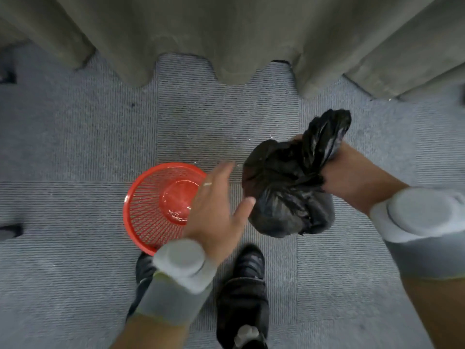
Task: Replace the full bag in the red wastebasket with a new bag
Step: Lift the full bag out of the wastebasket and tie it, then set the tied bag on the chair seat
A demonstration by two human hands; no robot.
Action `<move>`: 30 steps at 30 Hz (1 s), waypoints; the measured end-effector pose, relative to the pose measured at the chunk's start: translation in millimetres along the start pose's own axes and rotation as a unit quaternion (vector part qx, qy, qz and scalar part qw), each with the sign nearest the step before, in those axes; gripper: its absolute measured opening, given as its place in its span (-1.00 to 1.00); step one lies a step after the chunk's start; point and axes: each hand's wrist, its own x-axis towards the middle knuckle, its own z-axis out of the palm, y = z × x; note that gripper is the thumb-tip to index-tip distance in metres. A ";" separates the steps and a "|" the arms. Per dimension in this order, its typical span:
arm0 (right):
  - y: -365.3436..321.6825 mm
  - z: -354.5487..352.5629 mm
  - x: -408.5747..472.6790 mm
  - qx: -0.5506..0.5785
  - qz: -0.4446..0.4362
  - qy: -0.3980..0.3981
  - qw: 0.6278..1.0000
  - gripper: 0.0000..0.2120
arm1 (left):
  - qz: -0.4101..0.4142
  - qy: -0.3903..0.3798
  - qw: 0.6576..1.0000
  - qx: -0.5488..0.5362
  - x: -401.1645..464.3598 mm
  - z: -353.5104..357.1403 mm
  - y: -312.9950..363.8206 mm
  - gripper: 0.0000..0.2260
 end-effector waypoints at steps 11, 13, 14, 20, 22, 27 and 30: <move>123.7 -13.6 -7.3 -0.177 0.138 0.080 0.971 -0.91 | -0.032 -0.268 0.963 0.019 -14.4 144.1 38.9 -0.47; 151.3 -4.9 -4.8 -0.219 0.159 0.057 0.961 -0.82 | -0.053 -0.265 0.962 0.030 -9.4 147.7 28.6 -0.54; 163.2 1.2 -2.6 -0.240 0.170 0.041 0.955 -0.78 | -0.063 -0.259 0.963 0.033 -5.4 145.2 21.6 -0.56; 191.0 42.1 1.1 -0.232 0.248 -0.073 0.938 -0.92 | -0.075 -0.221 0.969 0.083 17.3 114.9 -21.0 -0.64; 189.9 41.5 -0.5 -0.242 0.257 -0.100 0.930 -0.90 | -0.090 -0.204 0.972 0.078 20.5 102.5 -29.7 -0.65; 93.2 23.9 -3.4 -0.271 0.208 -0.090 0.936 -0.44 | -0.108 -0.120 0.985 0.065 10.1 41.0 -31.5 -0.69; 23.9 32.4 15.5 -0.245 0.116 -0.129 0.954 -0.53 | -0.116 -0.056 0.988 0.083 -1.8 -29.7 -42.8 -0.67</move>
